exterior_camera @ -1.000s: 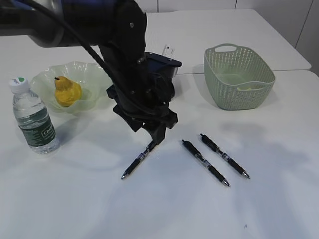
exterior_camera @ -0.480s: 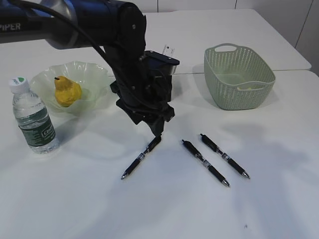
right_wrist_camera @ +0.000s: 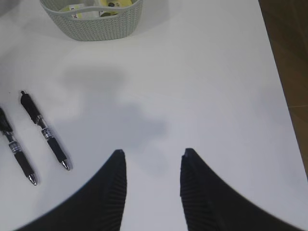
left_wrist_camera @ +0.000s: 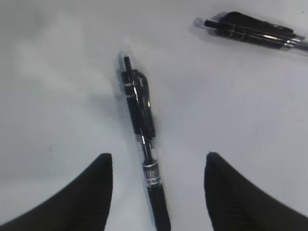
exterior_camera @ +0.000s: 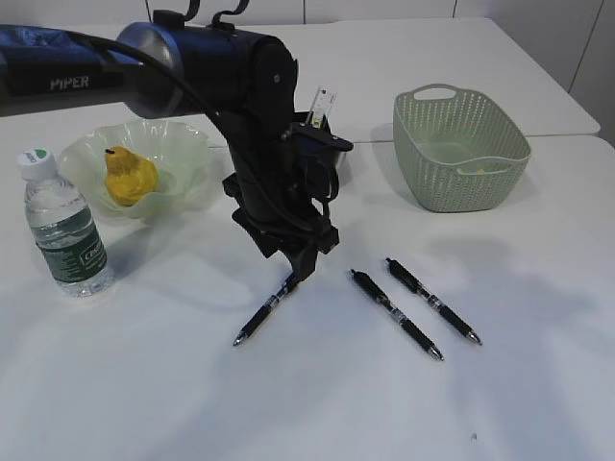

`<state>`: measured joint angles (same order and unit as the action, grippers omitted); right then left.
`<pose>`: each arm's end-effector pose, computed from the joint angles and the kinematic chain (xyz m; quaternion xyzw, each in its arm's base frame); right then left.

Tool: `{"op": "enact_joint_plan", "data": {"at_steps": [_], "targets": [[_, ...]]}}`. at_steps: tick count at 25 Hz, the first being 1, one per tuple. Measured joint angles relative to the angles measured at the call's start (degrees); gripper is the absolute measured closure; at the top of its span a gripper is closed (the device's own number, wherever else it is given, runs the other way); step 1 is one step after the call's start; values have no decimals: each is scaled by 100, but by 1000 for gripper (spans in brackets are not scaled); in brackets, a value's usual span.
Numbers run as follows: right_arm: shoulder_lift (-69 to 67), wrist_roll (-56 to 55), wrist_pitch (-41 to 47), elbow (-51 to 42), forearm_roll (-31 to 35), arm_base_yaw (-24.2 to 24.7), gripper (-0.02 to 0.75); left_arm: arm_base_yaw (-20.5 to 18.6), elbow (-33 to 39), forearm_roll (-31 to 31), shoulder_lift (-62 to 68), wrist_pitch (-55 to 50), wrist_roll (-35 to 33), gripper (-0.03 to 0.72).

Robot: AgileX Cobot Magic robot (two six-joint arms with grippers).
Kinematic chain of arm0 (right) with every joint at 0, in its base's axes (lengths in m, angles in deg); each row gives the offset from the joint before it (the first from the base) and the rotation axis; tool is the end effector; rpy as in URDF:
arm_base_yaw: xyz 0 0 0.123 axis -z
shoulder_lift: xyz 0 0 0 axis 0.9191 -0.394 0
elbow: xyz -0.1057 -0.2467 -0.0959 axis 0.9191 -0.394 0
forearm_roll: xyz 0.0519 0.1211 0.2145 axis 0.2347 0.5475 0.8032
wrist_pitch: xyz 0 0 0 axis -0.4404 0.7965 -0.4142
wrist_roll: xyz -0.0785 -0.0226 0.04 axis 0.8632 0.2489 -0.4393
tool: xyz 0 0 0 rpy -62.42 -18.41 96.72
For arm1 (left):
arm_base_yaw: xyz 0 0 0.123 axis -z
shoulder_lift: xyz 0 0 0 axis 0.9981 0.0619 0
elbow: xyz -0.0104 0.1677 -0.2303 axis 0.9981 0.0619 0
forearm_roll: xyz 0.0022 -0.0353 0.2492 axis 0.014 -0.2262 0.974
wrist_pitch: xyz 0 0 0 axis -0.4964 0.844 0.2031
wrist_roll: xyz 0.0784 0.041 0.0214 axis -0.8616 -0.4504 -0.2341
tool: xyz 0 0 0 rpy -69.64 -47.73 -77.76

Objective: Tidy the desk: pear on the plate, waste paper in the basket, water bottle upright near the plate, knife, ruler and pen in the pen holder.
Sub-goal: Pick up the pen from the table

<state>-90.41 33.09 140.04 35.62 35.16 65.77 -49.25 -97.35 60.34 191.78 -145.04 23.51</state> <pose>0.2131 -0.0071 0.3370 0.0378 0.9428 -0.0447 0.3281 0.3732 -0.2893 0.1700 0.3472 0.9337 -0.0490 0.0719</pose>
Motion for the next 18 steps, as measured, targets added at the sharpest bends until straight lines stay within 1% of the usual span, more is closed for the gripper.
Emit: {"op": "enact_joint_plan", "data": {"at_steps": [18], "targets": [[0,0,0,0,0,0,424,0,-109,27,477,265,-69,278]]}}
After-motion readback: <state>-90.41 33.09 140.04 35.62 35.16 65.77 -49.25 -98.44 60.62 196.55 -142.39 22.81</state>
